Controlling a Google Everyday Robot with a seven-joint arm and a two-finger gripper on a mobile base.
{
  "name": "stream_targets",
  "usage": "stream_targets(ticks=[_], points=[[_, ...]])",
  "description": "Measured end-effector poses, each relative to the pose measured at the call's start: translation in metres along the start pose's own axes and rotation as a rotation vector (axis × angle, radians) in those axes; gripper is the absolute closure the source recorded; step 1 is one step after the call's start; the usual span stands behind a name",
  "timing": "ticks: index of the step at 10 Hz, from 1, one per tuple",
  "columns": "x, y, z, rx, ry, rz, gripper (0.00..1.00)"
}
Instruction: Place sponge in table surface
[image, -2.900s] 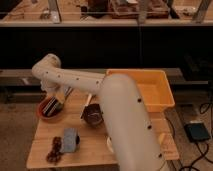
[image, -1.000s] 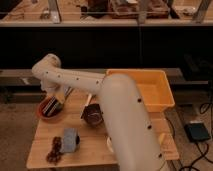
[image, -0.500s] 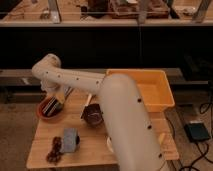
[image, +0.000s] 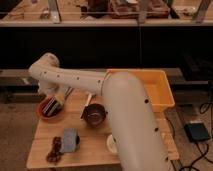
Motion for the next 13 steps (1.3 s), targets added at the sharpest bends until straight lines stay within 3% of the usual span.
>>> stream_targets(ticks=[3, 5, 8, 13], points=[[-0.065, 0.024, -0.020, -0.068, -0.041, -0.113, 0.20], [-0.097, 0.061, -0.042, -0.091, -0.056, -0.117, 0.20], [-0.111, 0.096, -0.066, -0.097, -0.047, -0.085, 0.20], [-0.111, 0.095, -0.064, -0.102, -0.052, -0.109, 0.20]])
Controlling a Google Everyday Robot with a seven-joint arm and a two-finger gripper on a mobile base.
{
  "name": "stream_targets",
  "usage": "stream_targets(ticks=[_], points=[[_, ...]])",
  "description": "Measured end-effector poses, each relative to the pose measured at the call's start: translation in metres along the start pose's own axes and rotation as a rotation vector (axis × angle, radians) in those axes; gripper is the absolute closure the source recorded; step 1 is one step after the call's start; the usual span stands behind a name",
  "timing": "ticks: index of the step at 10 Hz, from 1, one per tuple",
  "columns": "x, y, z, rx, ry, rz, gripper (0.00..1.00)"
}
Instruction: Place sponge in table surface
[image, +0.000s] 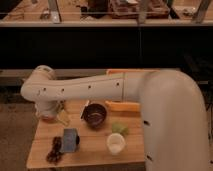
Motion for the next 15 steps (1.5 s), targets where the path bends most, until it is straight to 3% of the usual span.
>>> stream_targets(ticks=[4, 5, 7, 10, 15], points=[[0.015, 0.049, -0.013, 0.009, -0.037, -0.200, 0.20], [0.017, 0.067, -0.014, -0.003, -0.054, -0.237, 0.20], [0.015, 0.080, -0.002, -0.030, -0.095, -0.279, 0.20], [-0.001, 0.080, 0.035, -0.050, -0.134, -0.326, 0.20], [-0.035, 0.074, 0.040, -0.065, -0.133, -0.340, 0.20]])
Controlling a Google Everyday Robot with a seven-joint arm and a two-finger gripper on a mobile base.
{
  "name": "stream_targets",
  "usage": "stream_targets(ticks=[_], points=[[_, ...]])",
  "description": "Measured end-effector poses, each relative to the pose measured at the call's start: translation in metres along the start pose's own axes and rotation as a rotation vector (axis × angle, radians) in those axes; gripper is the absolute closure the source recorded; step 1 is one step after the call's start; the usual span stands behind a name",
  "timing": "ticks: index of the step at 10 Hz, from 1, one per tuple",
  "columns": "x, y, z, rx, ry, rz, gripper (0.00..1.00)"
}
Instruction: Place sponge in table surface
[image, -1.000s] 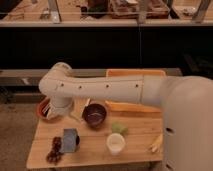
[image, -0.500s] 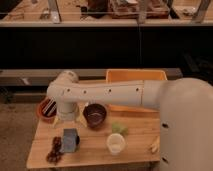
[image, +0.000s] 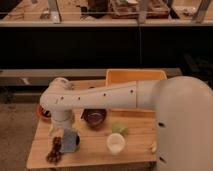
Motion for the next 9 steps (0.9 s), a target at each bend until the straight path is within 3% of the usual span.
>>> stream_targets(ticks=[6, 9], points=[[-0.009, 0.005, 0.027, 0.008, 0.003, 0.033, 0.21], [-0.007, 0.009, 0.032, 0.004, 0.002, 0.053, 0.45]])
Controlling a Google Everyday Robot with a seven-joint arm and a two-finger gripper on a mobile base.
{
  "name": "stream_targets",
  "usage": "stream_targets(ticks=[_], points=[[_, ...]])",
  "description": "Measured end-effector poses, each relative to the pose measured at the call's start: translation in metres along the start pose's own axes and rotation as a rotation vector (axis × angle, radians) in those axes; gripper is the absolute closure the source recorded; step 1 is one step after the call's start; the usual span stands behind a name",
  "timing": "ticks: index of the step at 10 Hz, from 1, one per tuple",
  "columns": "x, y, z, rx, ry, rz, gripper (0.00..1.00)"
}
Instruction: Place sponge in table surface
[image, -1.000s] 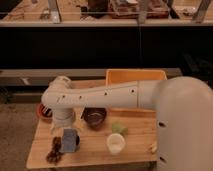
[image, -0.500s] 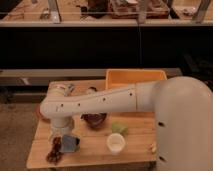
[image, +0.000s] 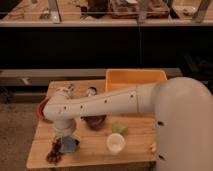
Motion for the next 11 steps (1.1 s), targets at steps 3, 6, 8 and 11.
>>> stream_targets(ticks=[3, 6, 8, 11], points=[[0.003, 0.001, 0.003, -0.005, -0.005, 0.008, 0.49], [0.005, 0.003, -0.003, -0.018, 0.011, 0.017, 0.49], [0.012, 0.001, -0.032, -0.048, 0.055, 0.031, 0.49], [0.030, -0.015, -0.094, -0.058, 0.106, 0.039, 0.49]])
